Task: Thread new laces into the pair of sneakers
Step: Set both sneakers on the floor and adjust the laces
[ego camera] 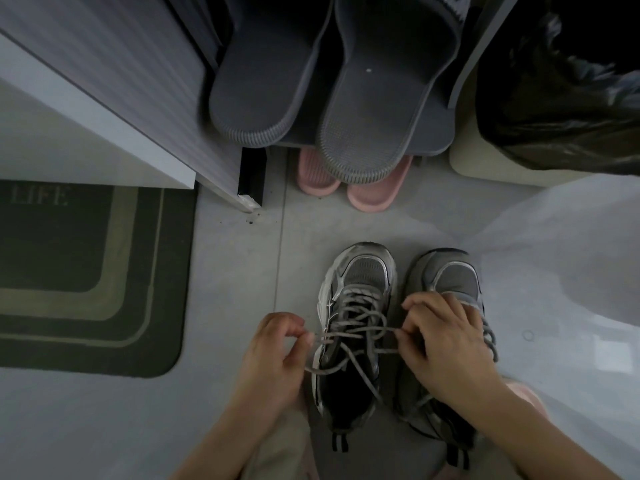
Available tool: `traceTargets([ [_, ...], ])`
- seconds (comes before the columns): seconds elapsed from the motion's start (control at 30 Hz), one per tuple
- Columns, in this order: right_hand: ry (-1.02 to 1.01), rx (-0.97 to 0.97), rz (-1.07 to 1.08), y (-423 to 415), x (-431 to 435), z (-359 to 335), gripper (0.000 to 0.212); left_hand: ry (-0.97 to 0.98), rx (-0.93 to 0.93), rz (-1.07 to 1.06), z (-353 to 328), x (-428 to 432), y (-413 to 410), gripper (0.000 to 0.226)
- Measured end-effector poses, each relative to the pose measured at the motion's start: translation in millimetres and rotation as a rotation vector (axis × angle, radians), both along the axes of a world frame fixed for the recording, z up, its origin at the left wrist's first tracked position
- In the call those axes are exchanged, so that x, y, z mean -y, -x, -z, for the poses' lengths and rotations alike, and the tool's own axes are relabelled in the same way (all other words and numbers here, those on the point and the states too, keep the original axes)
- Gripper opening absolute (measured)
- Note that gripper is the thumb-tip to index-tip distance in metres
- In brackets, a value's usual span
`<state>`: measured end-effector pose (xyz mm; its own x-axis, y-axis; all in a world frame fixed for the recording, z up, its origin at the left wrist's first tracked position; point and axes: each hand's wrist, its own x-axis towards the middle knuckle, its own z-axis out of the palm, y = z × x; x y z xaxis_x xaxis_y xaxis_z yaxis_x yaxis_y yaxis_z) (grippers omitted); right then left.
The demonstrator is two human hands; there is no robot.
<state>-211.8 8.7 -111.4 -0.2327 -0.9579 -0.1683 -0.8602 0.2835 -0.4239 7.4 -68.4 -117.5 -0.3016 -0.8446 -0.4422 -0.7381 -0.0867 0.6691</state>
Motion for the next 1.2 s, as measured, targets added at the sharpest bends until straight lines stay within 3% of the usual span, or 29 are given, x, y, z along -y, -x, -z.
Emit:
traceTargets([
  [0.27, -0.035, -0.042, -0.100, -17.3, 20.8, -3.1, 0.030, 0.270, 0.061, 0.320, -10.5, 6.4, 32.5, 0.026],
  [0.37, -0.084, -0.097, -0.150, -20.9, 23.8, 0.4, 0.017, 0.278, 0.071, 0.404, -10.0, 9.4, 37.7, 0.018],
  [0.5, -0.143, -0.141, -0.149, -18.8, 19.8, 0.2, 0.028, 0.114, 0.082, 0.313, -11.6, 3.9, 29.9, 0.024],
  [0.6, -0.133, -0.164, -0.128, -19.0, 13.9, -1.2, 0.022, 0.019, 0.091, 0.199, -11.7, 0.7, 22.8, 0.029],
  [1.1, -0.086, -0.135, -0.011, -3.6, 1.7, -3.6, 0.027, -0.052, 0.034, -0.003, -10.5, -2.8, 9.2, 0.025],
  [1.2, -0.054, -0.048, -0.016, -2.7, -0.2, -7.7, 0.025, -0.098, 0.015, -0.011, -10.4, -2.7, 11.4, 0.025],
])
